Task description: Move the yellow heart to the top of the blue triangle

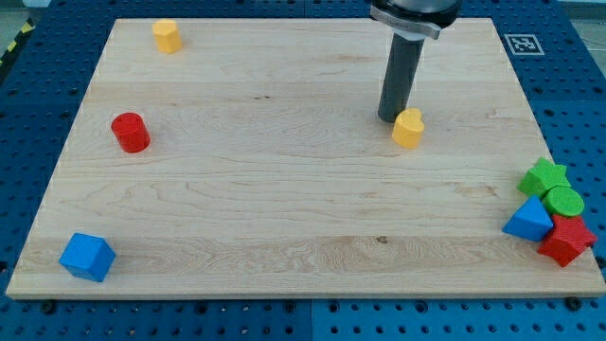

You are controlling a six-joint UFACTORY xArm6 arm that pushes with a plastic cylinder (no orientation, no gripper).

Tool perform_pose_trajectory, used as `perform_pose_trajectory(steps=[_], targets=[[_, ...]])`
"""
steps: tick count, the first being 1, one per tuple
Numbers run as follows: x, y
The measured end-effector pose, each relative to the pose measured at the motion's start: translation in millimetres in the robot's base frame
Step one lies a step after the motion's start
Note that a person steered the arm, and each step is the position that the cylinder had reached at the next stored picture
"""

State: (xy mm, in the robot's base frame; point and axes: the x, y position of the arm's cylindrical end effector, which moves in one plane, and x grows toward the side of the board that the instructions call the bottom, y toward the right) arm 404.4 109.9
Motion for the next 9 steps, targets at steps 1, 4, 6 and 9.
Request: perform_pose_trajectory(steps=[1,4,6,9], targets=[[20.4,6.5],[54.8,9.0],[22.4,31.8],[60.2,34.9]])
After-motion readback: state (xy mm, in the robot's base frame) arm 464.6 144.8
